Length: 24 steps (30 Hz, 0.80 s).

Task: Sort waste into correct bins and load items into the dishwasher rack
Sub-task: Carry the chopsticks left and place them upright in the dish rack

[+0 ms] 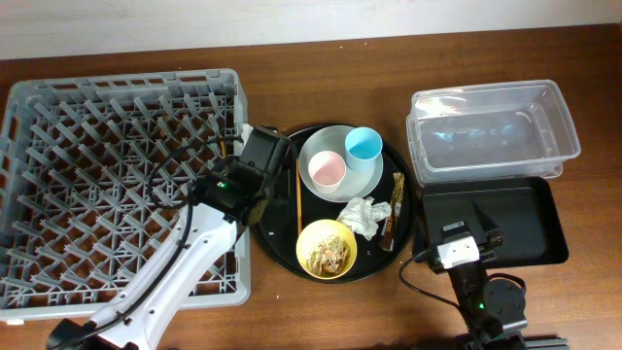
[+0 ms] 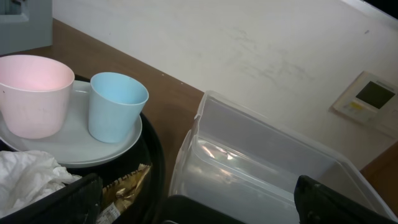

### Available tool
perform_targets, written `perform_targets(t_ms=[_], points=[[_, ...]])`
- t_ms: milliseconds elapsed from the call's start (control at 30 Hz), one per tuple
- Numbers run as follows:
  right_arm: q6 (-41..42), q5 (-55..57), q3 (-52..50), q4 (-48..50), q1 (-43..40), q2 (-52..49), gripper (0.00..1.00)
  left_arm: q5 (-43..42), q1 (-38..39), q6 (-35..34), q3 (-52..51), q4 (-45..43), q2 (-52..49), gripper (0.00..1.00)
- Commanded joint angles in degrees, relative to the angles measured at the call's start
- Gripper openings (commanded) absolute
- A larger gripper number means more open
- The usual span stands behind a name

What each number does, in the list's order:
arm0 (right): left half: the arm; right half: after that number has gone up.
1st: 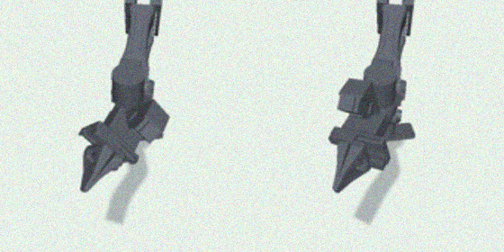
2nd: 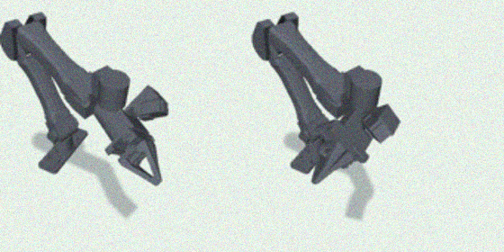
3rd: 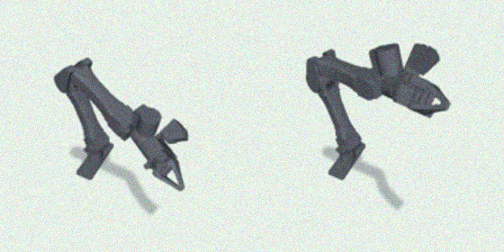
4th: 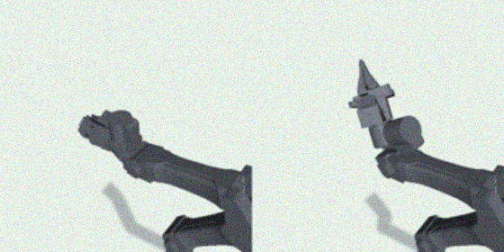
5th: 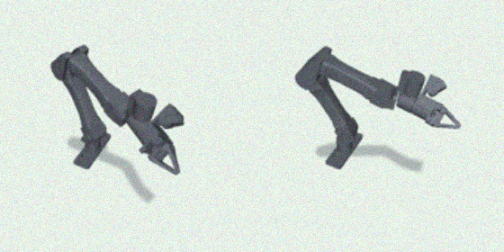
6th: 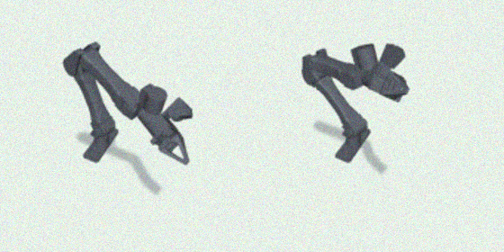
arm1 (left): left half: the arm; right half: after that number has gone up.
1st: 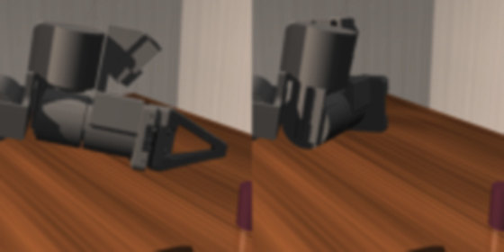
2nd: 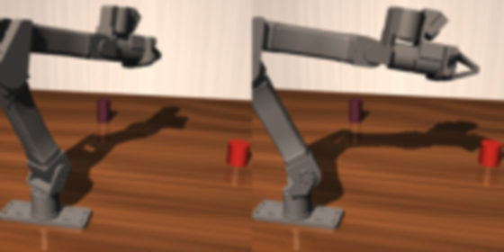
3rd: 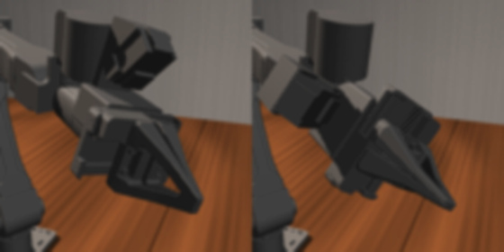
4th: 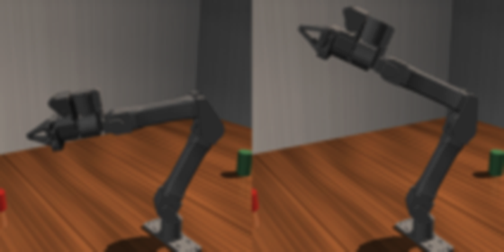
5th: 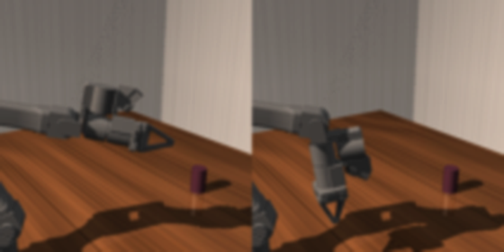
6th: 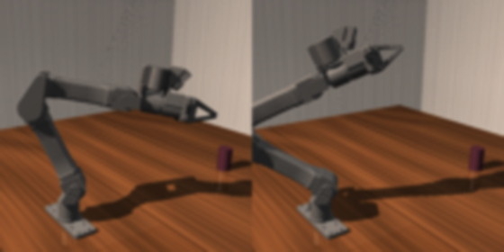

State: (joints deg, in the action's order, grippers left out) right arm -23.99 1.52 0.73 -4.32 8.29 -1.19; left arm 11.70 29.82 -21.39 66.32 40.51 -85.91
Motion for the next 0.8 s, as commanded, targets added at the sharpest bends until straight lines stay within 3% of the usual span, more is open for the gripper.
perform_targets(t_ms=[0,33,100,233,600,700,767], points=[[0.44,0.68,-0.42,-0.22,-0.07,0.35,0.99,-8.57,0.13,-3.67,0.24,0.52,-1.31,0.43],[0.44,0.68,-0.42,-0.22,-0.07,0.35,0.99,-8.48,0.46,-4.33,0.24,0.46,-2.82,0.43],[0.44,0.68,-0.42,-0.22,-0.07,0.35,0.99,-8.96,0.57,-7.43,0.24,0.26,-8.00,0.31],[0.44,0.68,-0.42,-0.22,-0.07,0.35,0.99,-12.02,1.68,-7.74,0.24,-3.69,-16.33,0.31],[0.44,0.68,-0.42,-0.22,-0.07,0.35,0.99,-11.76,2.67,-8.59,0.22,-9.97,-25.94,0.31],[0.44,0.68,-0.42,-0.22,-0.07,0.35,0.99,-11.78,2.71,-8.59,0.22,-9.92,-26.58,0.01],[0.44,0.68,-0.42,-0.22,-0.07,0.35,0.99,-11.78,2.71,-8.59,0.22,-9.86,-26.10,0.00]])
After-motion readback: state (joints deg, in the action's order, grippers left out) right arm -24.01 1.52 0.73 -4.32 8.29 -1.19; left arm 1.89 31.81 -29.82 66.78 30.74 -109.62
